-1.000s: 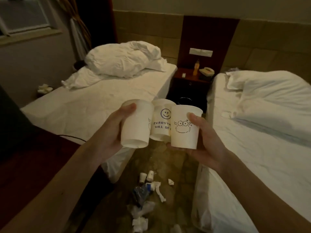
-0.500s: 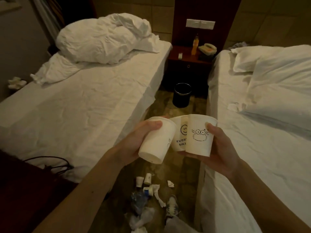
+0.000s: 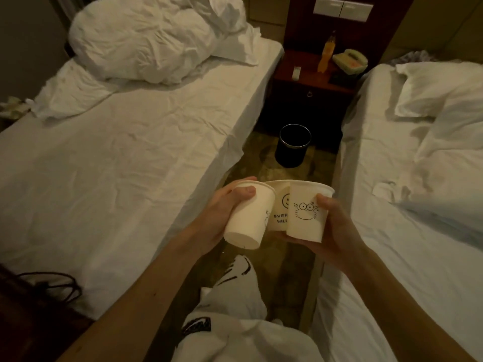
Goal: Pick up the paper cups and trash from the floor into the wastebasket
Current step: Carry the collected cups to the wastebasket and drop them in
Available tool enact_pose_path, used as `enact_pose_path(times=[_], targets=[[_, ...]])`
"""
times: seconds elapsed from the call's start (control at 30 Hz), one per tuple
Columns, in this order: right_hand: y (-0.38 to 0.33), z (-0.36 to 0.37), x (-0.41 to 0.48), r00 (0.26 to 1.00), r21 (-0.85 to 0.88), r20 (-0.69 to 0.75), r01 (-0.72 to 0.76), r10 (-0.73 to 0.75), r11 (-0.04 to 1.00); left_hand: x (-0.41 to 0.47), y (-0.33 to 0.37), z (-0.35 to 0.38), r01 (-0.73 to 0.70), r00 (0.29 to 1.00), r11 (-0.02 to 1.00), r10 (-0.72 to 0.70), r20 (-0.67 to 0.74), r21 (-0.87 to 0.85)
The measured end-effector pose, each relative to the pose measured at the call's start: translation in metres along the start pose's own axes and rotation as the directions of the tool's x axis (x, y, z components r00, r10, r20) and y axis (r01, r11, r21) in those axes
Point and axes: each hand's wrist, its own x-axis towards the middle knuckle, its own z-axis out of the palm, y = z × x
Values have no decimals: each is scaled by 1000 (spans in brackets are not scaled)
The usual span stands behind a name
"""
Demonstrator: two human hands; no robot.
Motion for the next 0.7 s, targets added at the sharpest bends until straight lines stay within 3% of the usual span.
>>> enact_pose_path(times=[0.1, 0.3, 0.7], targets=[[-28, -12, 37, 1000, 13, -31, 2, -1, 1000, 56, 12, -10, 12, 1000, 1000, -11, 18, -26], [-88, -40, 119, 966, 32, -255, -38, 45, 999, 183, 39, -32, 90, 988, 989, -73, 138, -119], [-177, -39, 290, 925, 74, -331, -172, 187, 982, 336, 103, -85, 156, 987, 951, -138, 85, -266]])
